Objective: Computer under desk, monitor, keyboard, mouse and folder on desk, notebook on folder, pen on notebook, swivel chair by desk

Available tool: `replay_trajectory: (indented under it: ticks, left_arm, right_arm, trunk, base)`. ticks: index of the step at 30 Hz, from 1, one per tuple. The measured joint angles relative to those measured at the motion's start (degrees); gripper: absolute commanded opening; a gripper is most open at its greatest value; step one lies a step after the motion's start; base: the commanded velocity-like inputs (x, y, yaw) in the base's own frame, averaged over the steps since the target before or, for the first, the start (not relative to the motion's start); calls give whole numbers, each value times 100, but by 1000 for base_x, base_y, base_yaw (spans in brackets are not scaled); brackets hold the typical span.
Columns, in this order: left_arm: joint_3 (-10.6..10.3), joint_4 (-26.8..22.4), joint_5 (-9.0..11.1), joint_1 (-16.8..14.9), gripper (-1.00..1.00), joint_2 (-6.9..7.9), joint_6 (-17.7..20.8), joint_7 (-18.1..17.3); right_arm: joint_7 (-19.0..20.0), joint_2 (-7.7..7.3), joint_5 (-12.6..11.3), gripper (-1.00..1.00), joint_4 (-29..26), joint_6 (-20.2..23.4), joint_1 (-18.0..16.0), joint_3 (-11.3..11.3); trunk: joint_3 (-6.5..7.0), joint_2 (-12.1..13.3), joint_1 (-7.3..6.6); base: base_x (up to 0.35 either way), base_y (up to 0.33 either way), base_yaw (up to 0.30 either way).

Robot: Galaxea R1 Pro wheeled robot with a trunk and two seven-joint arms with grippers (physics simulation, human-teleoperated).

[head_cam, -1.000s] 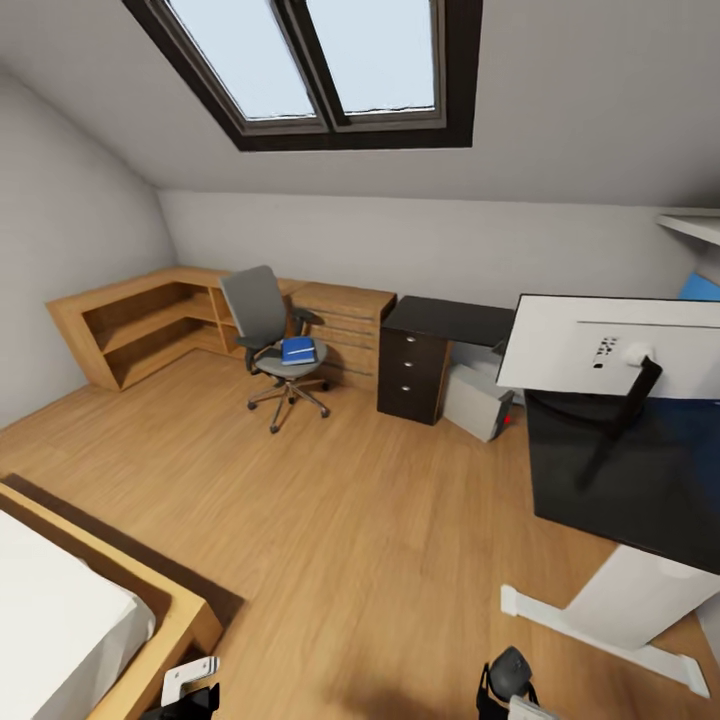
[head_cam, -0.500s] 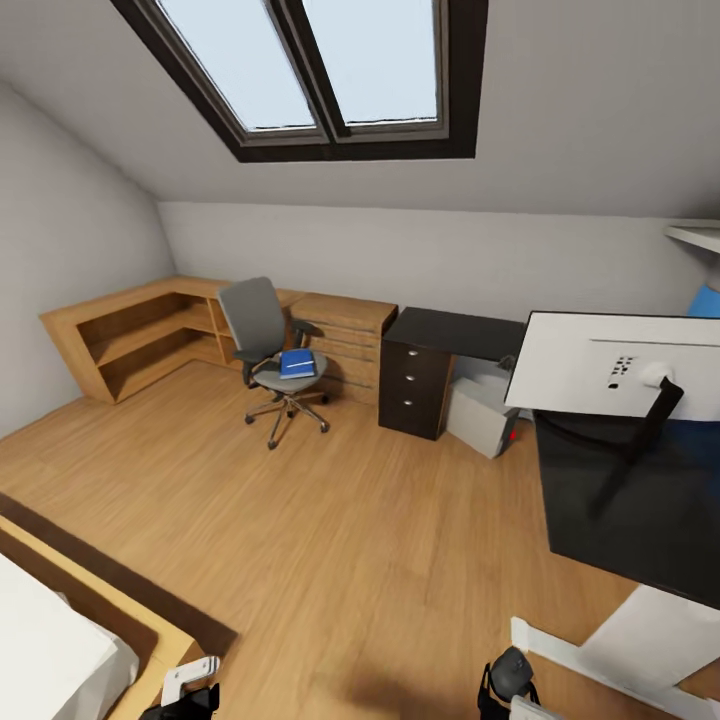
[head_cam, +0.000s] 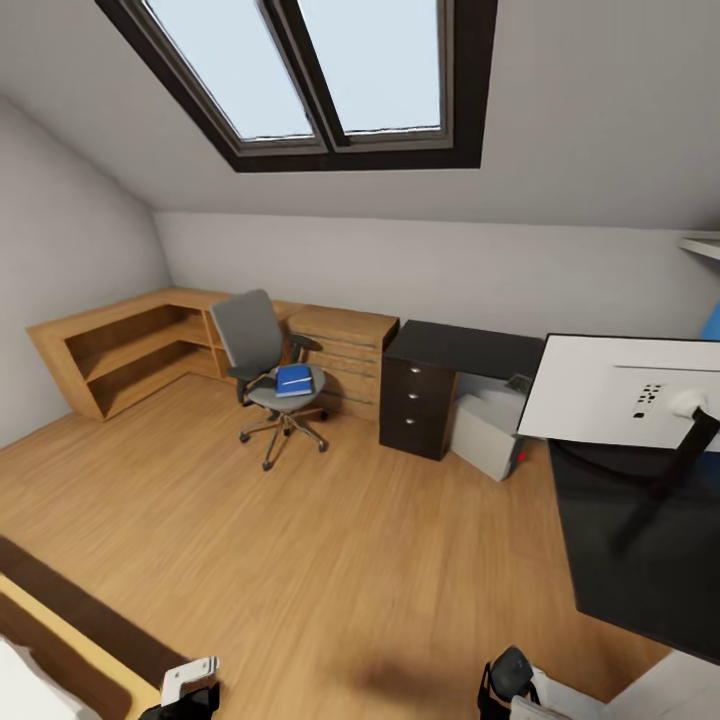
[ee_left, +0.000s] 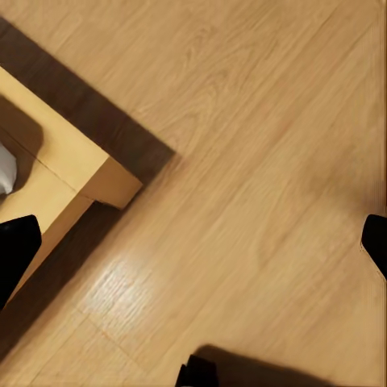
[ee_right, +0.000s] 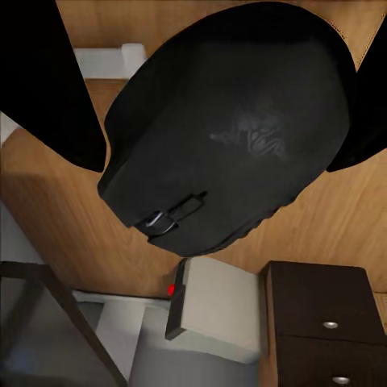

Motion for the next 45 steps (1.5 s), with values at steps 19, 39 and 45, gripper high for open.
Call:
replay_trajectory:
  ticks: [19, 39, 45]
  left_arm:
    - [-1, 0, 0, 0, 100, 0, 0, -17]
    - [3, 0, 9, 0, 100, 1, 0, -16]
    - [2, 0, 1, 1, 100, 0, 0, -18]
  right_arm:
    - [0, 0, -1, -100, 0, -4, 0, 0]
    - [1, 0, 7, -100, -1, 0, 0, 0]
    - [0, 0, -1, -100, 1, -1, 0, 0]
  trunk:
    - [173, 1, 0]
    - [355, 1, 0]
    - [409, 1, 0]
  base:
    - [328, 0, 0]
    - [331, 79, 0]
    - [331, 40, 50]
